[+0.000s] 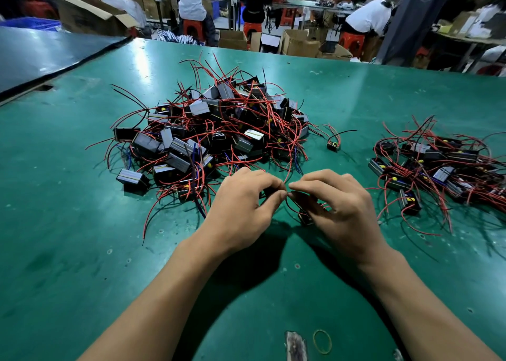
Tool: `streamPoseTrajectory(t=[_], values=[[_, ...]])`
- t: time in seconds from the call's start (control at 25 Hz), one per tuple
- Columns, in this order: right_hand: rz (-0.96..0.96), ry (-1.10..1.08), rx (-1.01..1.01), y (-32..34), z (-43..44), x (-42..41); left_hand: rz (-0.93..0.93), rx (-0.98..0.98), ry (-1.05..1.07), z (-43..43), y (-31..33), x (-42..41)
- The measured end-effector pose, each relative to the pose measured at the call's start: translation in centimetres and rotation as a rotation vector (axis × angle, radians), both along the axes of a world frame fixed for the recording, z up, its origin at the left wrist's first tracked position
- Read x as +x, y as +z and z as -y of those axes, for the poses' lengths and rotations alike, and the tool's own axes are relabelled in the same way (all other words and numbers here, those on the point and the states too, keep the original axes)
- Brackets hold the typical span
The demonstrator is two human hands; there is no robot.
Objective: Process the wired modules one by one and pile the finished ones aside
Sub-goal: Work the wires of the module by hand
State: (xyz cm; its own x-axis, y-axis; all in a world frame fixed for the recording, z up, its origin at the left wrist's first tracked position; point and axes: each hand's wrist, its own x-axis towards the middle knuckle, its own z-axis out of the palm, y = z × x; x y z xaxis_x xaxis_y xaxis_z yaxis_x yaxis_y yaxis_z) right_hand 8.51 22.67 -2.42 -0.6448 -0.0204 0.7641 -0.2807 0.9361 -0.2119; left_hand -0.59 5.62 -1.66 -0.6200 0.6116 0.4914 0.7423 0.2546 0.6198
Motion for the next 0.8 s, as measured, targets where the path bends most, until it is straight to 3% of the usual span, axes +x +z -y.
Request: streamPoseTrajectory(t=[0.2,0.28,0.44,0.52,0.68,0.8], values=[[0.09,-0.004,0.015,0.5,0.2,0.1,-0.007,0.009,-0.003,0.2,0.2,0.1],[0.192,0.006,-0.175,0.8,1.0,0.2,-0.089,-0.009,0.003,0.2,0.3,0.2],[0.492,0.095,-0.837,2.0,1.8,0.1,-0.278,-0.03,0.045,0.1,0.2,0.5],[0.541,0.098,-1.049,2.4,1.9,0.0,-0.365,-0.027,0.074,-0.2,0.2,0.8],[0.56,0.062,-1.242,2.5,2.2,0.0,-0.478,0.011,0.136,-0.6,0.1,0.8],[0.552,0.043,-1.228,2.4,2.2,0.0,-0.37,0.031,0.12,-0.4,0.0,0.4]])
